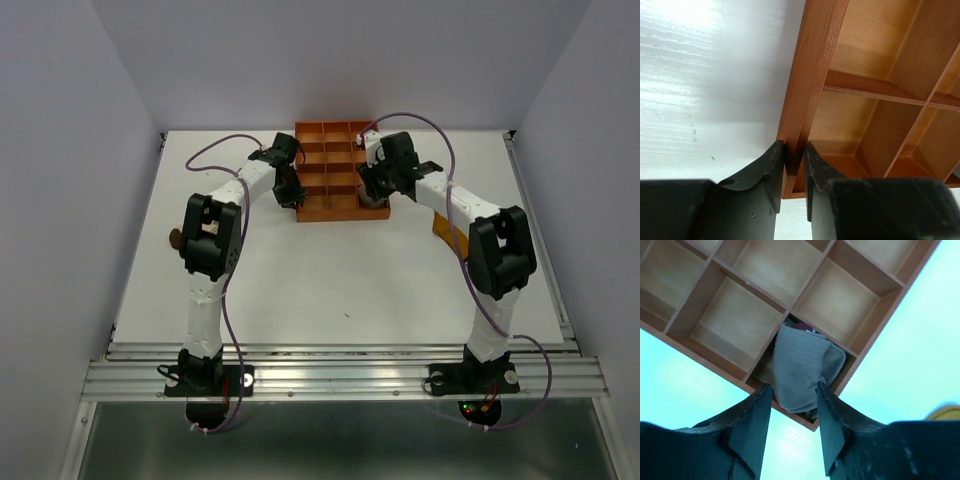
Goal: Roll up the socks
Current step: Place the sock in the storage box.
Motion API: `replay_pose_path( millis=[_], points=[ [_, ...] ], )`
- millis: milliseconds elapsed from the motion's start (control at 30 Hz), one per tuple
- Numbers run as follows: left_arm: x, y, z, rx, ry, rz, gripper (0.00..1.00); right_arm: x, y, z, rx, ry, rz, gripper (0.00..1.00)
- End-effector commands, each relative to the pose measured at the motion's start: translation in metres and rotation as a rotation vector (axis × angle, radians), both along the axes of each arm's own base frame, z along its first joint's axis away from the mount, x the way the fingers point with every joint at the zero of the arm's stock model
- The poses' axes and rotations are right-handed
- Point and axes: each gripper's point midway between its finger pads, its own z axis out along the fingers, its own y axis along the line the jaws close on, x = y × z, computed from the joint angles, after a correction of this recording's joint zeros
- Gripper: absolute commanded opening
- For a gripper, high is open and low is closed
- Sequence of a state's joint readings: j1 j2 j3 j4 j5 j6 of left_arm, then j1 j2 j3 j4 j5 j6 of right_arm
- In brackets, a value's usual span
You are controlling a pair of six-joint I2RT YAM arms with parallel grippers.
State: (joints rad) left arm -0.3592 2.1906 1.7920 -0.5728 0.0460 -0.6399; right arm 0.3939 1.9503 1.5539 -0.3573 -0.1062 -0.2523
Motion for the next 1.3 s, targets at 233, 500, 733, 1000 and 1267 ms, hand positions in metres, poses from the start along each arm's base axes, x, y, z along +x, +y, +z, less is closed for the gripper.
replay_pose_path(
  millis=[233,500,733,1000,1267],
  points=[
    [0.009,-0.001,0.011,0.003,-0.028,0.009,0.04,0.007,-0.035,0.0,-0.059,-0.028,-0.238,0.17],
    [0.009,-0.001,0.01,0.01,-0.021,0.01,0.02,0.001,-0.031,-0.038,-0.058,0.068,-0.25,0.06],
    [0.01,-0.001,0.012,0.005,-0.022,0.012,0.02,-0.006,-0.045,-0.064,-0.118,0.126,-0.328,0.02],
    [0.01,-0.002,0.009,0.003,-0.016,0.012,0.02,-0.002,-0.043,-0.075,-0.11,0.143,-0.353,0.06],
    [0.012,-0.002,0.012,0.001,-0.022,0.01,0.02,0.023,-0.031,0.006,-0.01,-0.024,-0.336,0.22]
  ],
)
